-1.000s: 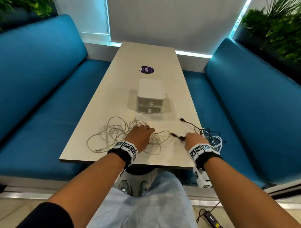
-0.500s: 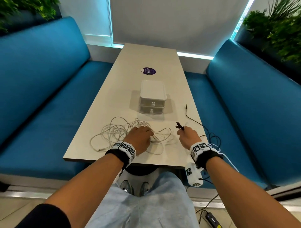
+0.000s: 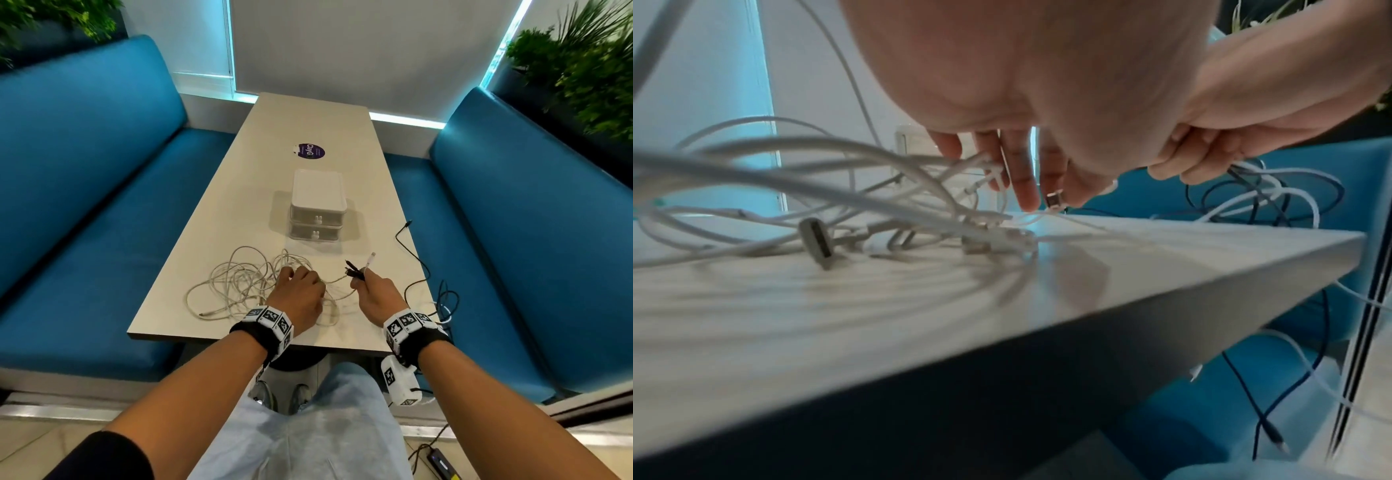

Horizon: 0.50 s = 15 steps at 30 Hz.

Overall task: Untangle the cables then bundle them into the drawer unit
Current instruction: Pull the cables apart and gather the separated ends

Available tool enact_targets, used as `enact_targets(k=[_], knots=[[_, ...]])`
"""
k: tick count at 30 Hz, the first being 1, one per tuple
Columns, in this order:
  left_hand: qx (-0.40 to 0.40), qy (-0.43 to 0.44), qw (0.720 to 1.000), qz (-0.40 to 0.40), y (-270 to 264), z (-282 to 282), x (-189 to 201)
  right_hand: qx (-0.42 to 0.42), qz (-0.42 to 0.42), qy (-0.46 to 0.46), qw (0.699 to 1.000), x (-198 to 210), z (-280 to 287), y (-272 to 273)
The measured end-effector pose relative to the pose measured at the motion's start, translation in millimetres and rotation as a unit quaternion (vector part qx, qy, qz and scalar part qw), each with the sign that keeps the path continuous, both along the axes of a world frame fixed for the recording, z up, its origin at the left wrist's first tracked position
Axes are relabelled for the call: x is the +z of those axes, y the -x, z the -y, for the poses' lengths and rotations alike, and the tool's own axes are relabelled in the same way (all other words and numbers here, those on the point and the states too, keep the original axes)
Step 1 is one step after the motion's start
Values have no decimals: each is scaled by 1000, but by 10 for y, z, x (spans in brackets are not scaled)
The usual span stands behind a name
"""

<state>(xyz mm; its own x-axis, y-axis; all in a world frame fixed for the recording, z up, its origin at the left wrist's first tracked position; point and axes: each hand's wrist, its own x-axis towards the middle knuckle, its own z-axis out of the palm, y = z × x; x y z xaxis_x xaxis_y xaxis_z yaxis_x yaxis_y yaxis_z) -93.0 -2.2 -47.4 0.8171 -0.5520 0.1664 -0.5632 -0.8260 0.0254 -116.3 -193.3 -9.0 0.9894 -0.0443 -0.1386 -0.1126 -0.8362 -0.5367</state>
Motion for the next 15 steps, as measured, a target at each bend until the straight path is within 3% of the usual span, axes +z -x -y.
enact_targets(k=[5,12,15], knots=[[33,122,988,-87,-74,110,192,55,33,-4,998,65,-129,47],[47,232,965,-114,-50,152,272,18,32,-35,999,133,-115,54],[36,189,970,-149,-42,145,269,-4,22,-66,998,178,-76,36]])
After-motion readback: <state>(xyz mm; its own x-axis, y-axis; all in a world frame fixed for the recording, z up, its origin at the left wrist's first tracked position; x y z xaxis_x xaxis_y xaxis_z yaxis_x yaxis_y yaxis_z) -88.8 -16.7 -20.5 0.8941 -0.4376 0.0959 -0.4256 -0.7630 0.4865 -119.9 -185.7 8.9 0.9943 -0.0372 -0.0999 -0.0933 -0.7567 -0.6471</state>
